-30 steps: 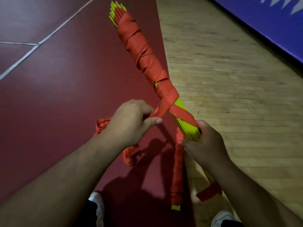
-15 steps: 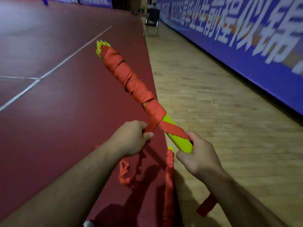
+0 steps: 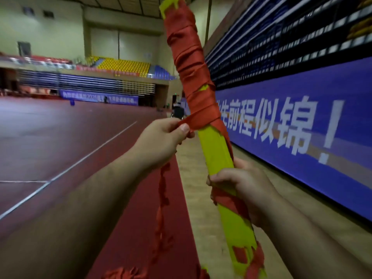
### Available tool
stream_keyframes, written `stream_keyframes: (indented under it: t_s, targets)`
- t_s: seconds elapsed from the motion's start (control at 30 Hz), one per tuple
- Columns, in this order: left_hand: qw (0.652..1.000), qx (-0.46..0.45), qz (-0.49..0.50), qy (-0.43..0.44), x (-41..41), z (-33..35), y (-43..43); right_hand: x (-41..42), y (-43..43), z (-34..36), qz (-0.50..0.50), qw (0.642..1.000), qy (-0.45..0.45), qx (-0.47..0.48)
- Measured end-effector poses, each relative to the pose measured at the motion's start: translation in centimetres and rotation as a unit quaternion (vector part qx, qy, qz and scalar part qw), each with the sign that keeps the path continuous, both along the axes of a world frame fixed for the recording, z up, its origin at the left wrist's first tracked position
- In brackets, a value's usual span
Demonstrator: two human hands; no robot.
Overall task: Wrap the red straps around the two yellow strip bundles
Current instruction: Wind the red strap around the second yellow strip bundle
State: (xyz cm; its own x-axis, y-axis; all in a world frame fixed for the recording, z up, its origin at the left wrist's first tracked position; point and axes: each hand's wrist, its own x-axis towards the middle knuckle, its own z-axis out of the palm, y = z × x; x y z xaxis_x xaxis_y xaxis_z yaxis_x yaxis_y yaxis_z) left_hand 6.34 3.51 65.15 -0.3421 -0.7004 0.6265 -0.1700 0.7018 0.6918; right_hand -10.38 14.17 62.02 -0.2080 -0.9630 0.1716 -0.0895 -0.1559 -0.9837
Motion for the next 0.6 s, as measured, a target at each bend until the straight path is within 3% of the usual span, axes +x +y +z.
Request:
stream_keyframes:
  t_s: [0.1,0.27,0.33,0.37,0.43,0.5,0.6]
  targets:
    - [0.996,-0.049,0.031,-0.067,0.4,2.7,1.8,0.2,1.1,1.8,0.005,1.0,-0.007,-0.008]
    - [0.975,-0.063,0.043,-0.209,1.0,3.1,3.0,0.0,2.2,2.1,-0.026,0.999,0.026,0.016]
    - [0.97,-0.063,0.062,-0.227,1.2,3.2,3.3,-0.2,2.5,2.3,-0.038,0.998,0.044,0.028]
    - [0.975,-0.039,0.053,-0.212,1.2,3.3,3.5,-0.4,2.6,2.5,-0.043,0.997,0.053,0.032]
    - [0.99,0.09,-0.01,-0.112,0.8,3.6,3.8,-0.4,2.8,3.1,-0.043,0.996,0.065,0.033]
    - [0.974,0.209,-0.091,0.0,0.6,4.1,3.8,-0.5,3.0,3.7,-0.03,0.997,0.062,0.025]
    - [0.949,0.256,-0.173,0.059,0.9,4.9,3.9,-0.6,3.2,4.4,-0.003,0.999,0.052,0.001]
